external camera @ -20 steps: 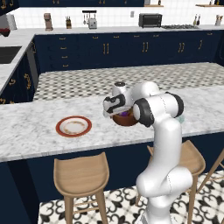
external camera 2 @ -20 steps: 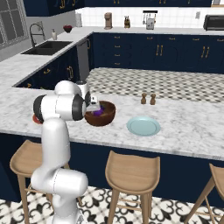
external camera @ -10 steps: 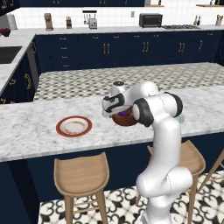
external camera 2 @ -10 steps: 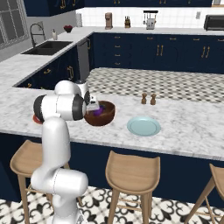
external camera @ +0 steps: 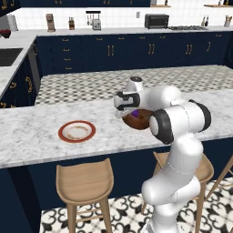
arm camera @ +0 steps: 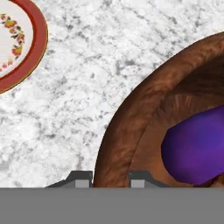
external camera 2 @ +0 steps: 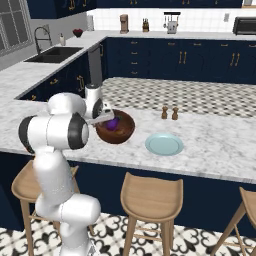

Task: Pick the chicken drumstick and eggplant from their plates and place them in the bowl. Then put the bowl in the fridge.

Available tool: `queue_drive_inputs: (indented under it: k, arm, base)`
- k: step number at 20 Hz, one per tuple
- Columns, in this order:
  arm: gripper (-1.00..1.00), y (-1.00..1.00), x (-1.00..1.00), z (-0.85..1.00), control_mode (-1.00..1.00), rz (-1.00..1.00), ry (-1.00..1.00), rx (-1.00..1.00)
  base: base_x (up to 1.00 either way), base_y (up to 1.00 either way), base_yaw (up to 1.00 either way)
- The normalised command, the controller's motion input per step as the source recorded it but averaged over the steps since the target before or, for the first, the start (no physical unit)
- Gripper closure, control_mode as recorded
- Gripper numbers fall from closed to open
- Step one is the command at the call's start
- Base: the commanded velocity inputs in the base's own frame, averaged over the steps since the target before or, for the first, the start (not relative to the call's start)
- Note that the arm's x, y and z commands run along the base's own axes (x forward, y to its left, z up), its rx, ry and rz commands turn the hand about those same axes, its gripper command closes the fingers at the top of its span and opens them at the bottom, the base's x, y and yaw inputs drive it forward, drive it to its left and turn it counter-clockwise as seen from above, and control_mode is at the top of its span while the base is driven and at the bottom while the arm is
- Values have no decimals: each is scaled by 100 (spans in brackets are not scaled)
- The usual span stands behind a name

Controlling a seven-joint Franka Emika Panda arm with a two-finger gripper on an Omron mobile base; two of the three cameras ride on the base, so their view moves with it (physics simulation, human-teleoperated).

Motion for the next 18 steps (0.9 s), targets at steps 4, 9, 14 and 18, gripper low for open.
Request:
queue_drive_inputs:
  k: [4, 9, 14, 18]
  arm:
    - [100, -6, -100, 57, -100, 27, -3, -2]
    - [100, 0, -100, 45, -100, 27, -4, -18]
    - [100, 0, -100, 42, -100, 17, 2, -25]
    - [100, 0, -100, 28, -100, 6, 5, -14]
  base:
    - [0, 0, 0]
    - [0, 0, 0]
    - [0, 0, 0]
    - [0, 0, 0]
